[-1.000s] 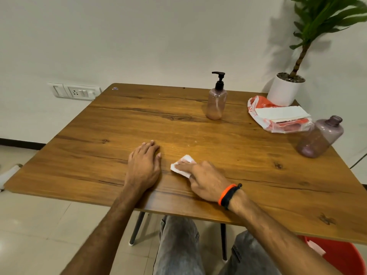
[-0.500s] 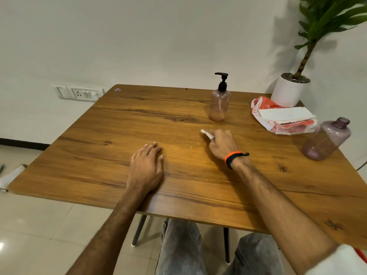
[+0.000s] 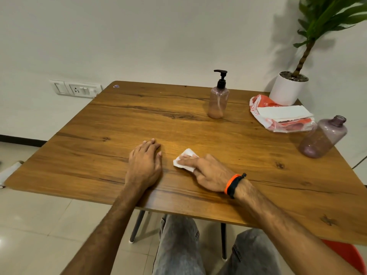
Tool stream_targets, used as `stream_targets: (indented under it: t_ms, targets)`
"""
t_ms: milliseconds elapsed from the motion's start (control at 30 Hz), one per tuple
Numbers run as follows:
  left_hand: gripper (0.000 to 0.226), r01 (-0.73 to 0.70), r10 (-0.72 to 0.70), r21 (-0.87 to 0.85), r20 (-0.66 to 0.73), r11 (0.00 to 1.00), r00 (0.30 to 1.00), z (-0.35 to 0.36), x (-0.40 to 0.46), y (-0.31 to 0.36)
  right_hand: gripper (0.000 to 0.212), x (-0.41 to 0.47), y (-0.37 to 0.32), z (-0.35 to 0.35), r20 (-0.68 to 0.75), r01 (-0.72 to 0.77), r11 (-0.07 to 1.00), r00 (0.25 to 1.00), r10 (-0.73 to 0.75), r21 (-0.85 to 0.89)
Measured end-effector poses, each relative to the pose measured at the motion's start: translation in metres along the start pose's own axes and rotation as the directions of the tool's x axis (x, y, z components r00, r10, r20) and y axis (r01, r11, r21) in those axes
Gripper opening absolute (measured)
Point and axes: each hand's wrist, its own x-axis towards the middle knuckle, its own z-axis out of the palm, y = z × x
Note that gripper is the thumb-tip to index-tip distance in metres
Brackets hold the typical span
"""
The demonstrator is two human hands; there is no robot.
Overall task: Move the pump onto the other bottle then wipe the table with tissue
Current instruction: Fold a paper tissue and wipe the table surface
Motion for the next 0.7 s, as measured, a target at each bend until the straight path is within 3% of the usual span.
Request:
stream_targets:
  t_ms: [67, 100, 133, 200, 233, 267, 333, 400, 467, 600, 700]
  targets:
    - [0.055, 0.002, -0.002, -0.001, 0.008, 1.000, 1.000, -0.001, 0.000, 0.000, 0.048, -0.005, 0.001, -0.004, 0.030, -0.020, 0.993, 0.999, 0.016, 0.116]
    - [0.056, -0.001, 0.001, -0.007, 0.016, 1.000, 1.000, -0.001, 0.000, 0.000, 0.040, -0.006, 0.001, -0.007, 0.024, -0.039, 0.965, 0.999, 0.033, 0.261]
    - [0.056, -0.004, 0.004, -0.011, 0.019, 1.000, 1.000, -0.001, 0.000, 0.000, 0.034, -0.006, 0.000, -0.011, 0.004, -0.042, 0.884, 0.999, 0.046, 0.466]
    - [0.056, -0.004, 0.004, -0.008, 0.012, 1.000, 1.000, -0.002, 0.000, 0.000, 0.033, -0.001, 0.002, -0.018, -0.062, -0.027, 0.592, 0.990, 0.129, 0.805]
    - [0.056, -0.003, 0.003, -0.009, 0.012, 1.000, 1.000, -0.002, 0.000, 0.000, 0.030, 0.005, 0.004, -0.022, -0.082, -0.026, 0.475, 0.975, 0.204, 0.880]
    - [0.056, -0.002, 0.002, -0.014, 0.016, 1.000, 1.000, -0.002, 0.001, 0.001, 0.027, 0.014, 0.010, -0.025, -0.113, -0.024, 0.430, 0.950, 0.290, 0.903]
    - [0.056, -0.003, 0.003, -0.020, 0.020, 1.000, 1.000, -0.002, 0.001, 0.000, 0.027, 0.031, 0.017, -0.030, -0.216, -0.043, 0.540, 0.887, 0.407, 0.841]
    - [0.056, -0.009, 0.009, -0.016, 0.017, 1.000, 1.000, -0.002, 0.000, 0.000, 0.029, 0.047, 0.022, -0.033, -0.358, -0.134, 0.760, 0.822, 0.443, 0.635]
    - [0.055, -0.014, 0.014, -0.015, 0.016, 1.000, 1.000, -0.001, 0.000, -0.002, 0.036, 0.058, 0.022, -0.031, -0.434, -0.256, 0.887, 0.798, 0.419, 0.384]
    - [0.054, -0.003, 0.003, -0.008, 0.021, 1.000, 1.000, 0.000, 0.001, -0.002, 0.050, 0.077, 0.014, -0.017, -0.296, -0.291, 0.953, 0.906, 0.302, 0.079]
    - [0.052, 0.009, -0.009, 0.010, 0.005, 1.000, 1.000, 0.000, 0.001, -0.001, 0.054, 0.081, 0.008, -0.009, -0.168, -0.223, 0.974, 0.963, 0.212, -0.050]
